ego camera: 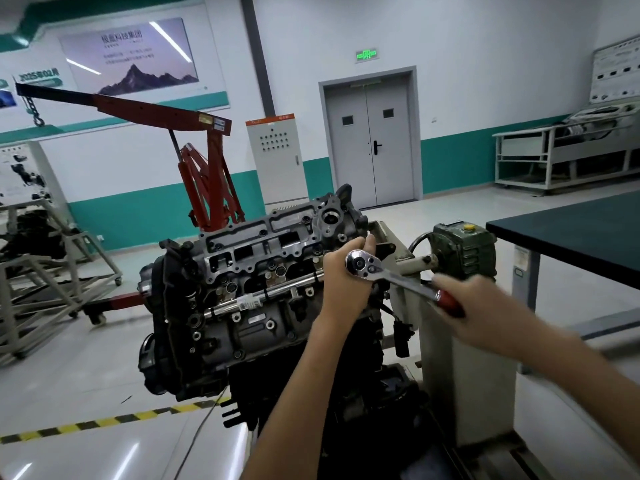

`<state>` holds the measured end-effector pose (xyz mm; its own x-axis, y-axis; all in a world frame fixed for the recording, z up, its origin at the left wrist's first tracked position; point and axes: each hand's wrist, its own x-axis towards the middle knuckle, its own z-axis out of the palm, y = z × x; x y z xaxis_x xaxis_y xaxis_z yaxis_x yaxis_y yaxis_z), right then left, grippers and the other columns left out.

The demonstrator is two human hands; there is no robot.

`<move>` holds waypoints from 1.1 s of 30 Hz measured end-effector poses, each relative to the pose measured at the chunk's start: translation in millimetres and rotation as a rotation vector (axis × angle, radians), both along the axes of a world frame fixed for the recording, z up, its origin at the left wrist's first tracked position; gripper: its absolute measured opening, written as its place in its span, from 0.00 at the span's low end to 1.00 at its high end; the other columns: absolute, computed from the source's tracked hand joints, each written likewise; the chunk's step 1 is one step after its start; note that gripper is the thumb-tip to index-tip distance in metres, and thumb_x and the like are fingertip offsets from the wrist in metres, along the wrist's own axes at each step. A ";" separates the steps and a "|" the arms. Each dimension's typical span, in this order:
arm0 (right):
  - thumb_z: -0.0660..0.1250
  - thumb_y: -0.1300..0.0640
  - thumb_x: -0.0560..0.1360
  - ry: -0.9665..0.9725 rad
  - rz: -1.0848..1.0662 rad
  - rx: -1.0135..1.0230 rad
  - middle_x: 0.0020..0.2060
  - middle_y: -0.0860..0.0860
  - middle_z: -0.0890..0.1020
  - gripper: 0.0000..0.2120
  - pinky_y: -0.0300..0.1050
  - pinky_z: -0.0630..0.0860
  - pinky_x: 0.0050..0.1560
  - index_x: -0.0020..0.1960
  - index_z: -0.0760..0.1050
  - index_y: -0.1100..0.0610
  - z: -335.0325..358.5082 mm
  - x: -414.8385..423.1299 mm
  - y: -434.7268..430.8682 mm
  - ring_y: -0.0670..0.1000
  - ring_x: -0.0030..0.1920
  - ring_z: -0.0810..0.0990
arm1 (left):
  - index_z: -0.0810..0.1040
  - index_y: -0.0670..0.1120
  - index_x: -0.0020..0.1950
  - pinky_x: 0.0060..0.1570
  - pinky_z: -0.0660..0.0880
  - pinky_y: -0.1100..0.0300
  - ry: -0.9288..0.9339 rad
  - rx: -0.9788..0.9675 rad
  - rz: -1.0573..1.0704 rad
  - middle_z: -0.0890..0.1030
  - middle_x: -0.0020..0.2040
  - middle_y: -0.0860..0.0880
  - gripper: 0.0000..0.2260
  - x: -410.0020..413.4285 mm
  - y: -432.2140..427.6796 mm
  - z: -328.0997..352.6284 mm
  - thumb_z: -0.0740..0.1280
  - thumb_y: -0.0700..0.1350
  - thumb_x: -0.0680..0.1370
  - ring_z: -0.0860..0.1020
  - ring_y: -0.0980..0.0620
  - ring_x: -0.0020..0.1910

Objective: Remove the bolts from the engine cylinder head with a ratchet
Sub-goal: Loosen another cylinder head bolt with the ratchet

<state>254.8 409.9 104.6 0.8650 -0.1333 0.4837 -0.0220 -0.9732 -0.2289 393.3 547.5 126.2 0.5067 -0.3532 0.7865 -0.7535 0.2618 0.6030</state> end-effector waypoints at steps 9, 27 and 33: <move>0.65 0.67 0.71 -0.256 0.089 0.822 0.22 0.49 0.71 0.10 0.33 0.67 0.22 0.38 0.68 0.54 -67.0 23.1 129.5 0.44 0.19 0.70 | 0.62 0.34 0.32 0.28 0.58 0.57 0.053 -0.046 0.002 0.62 0.28 0.42 0.21 -2.5 -3.3 -2.6 0.61 0.41 0.82 0.60 0.52 0.27; 0.66 0.64 0.72 -0.222 0.082 0.773 0.23 0.48 0.71 0.06 0.33 0.66 0.22 0.41 0.69 0.56 -71.5 20.3 114.6 0.44 0.20 0.70 | 0.61 0.35 0.30 0.26 0.57 0.65 0.078 -0.128 0.026 0.62 0.26 0.49 0.20 -6.4 -13.7 -5.3 0.60 0.39 0.82 0.60 0.56 0.26; 0.65 0.66 0.69 -0.132 0.078 0.462 0.26 0.52 0.74 0.04 0.39 0.70 0.27 0.42 0.72 0.60 -46.1 4.4 61.8 0.45 0.24 0.70 | 0.62 0.36 0.30 0.27 0.58 0.53 -0.029 0.086 0.010 0.64 0.27 0.46 0.21 6.6 -0.2 0.7 0.63 0.41 0.81 0.61 0.53 0.27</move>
<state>259.3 471.7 58.5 0.8162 -0.2969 0.4957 0.1058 -0.7666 -0.6333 399.8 547.3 126.9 0.4878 -0.4151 0.7680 -0.7736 0.2021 0.6006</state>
